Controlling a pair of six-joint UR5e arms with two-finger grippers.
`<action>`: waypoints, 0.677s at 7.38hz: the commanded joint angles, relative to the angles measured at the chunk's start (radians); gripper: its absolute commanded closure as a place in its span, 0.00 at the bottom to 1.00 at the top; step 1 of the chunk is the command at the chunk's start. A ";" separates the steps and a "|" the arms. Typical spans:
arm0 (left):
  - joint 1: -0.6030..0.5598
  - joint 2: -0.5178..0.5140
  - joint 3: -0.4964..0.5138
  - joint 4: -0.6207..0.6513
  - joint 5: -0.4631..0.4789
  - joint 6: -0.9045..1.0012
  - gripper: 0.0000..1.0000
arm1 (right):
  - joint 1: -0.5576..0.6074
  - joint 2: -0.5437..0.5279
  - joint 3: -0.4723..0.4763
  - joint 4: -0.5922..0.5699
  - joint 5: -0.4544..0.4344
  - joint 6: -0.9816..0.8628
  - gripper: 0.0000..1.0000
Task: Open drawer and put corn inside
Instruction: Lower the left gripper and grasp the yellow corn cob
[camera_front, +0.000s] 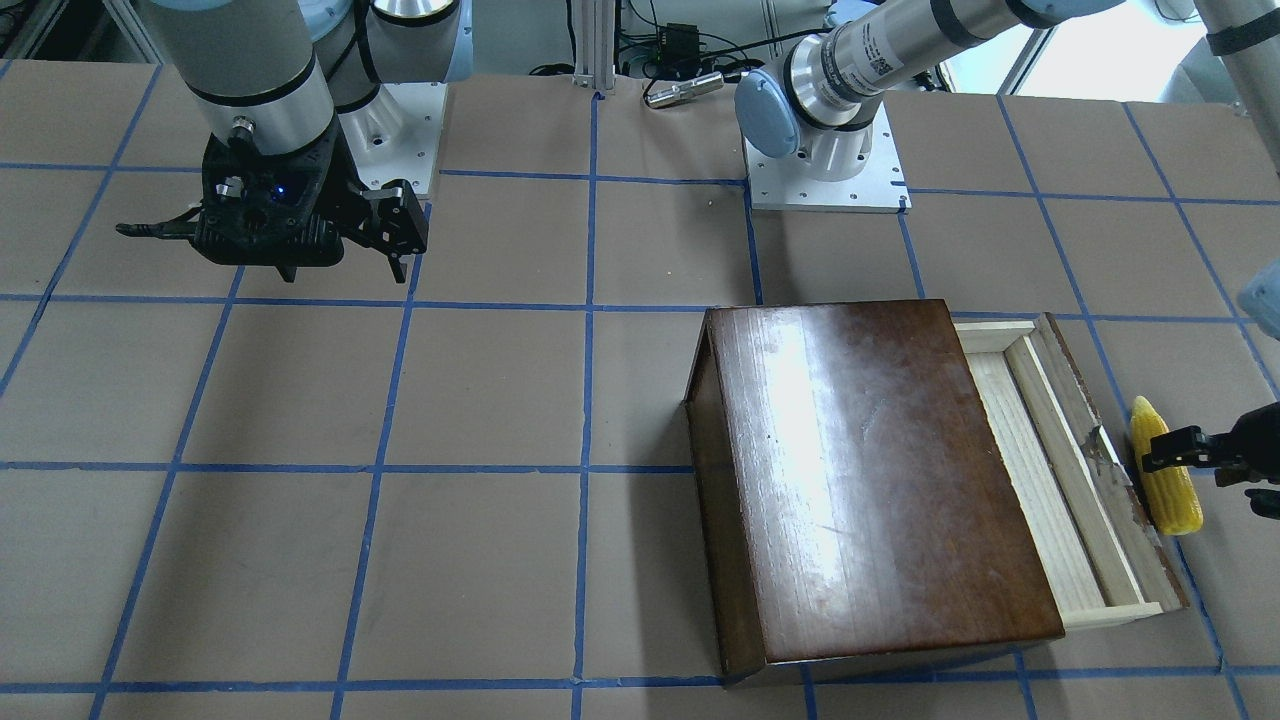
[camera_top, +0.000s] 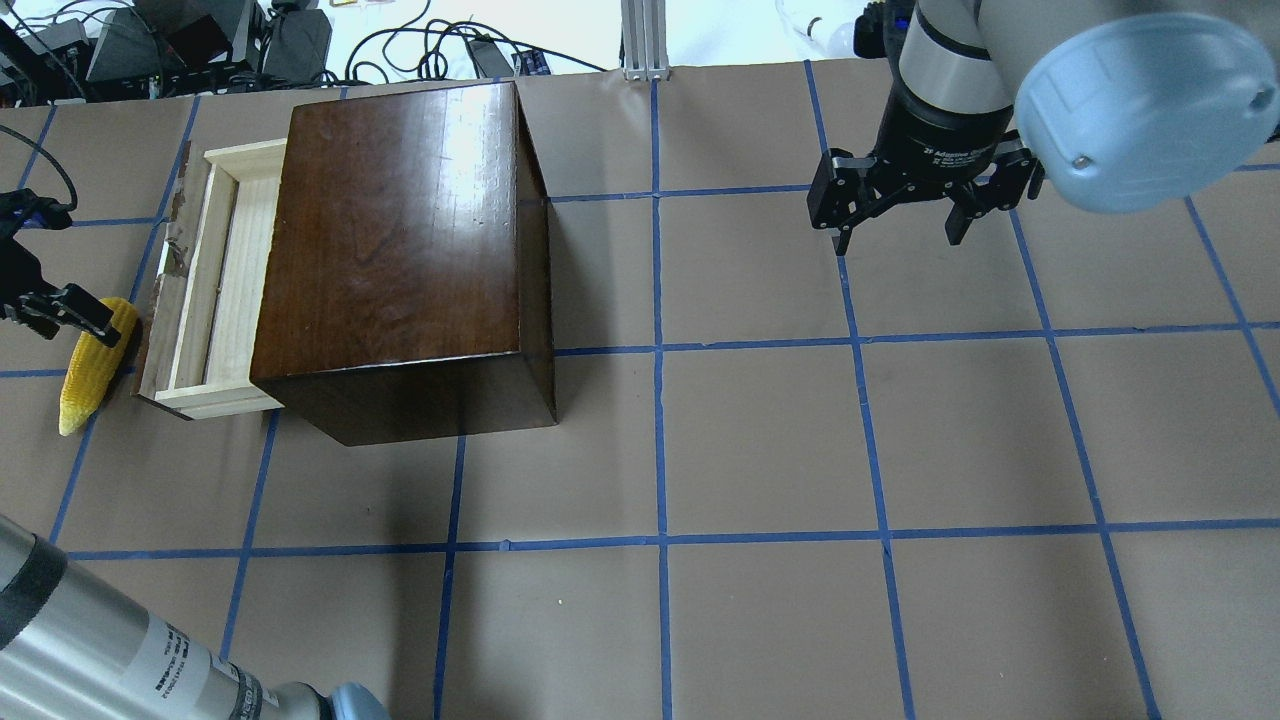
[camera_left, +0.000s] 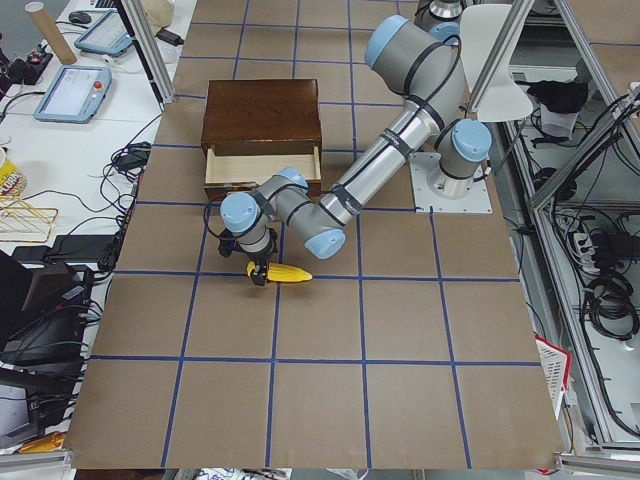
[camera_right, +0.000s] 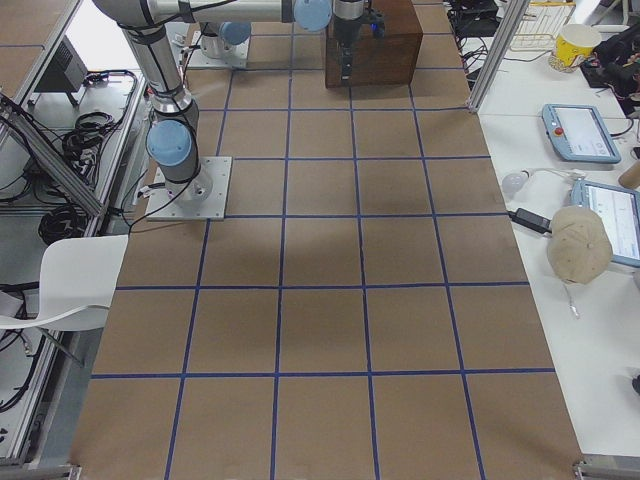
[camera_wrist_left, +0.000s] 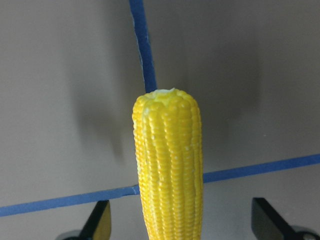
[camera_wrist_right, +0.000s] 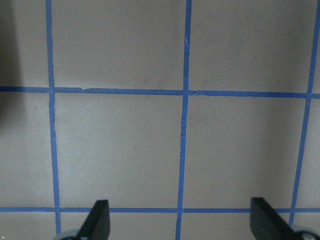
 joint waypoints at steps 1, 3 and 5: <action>0.002 -0.031 0.000 0.054 0.000 0.051 0.02 | 0.000 0.000 0.000 0.000 0.000 0.000 0.00; 0.000 -0.031 0.000 0.054 0.000 0.070 0.24 | 0.000 0.000 0.000 0.000 0.000 0.000 0.00; 0.000 -0.031 0.004 0.049 -0.001 0.061 0.62 | 0.000 0.000 0.000 0.000 0.000 0.000 0.00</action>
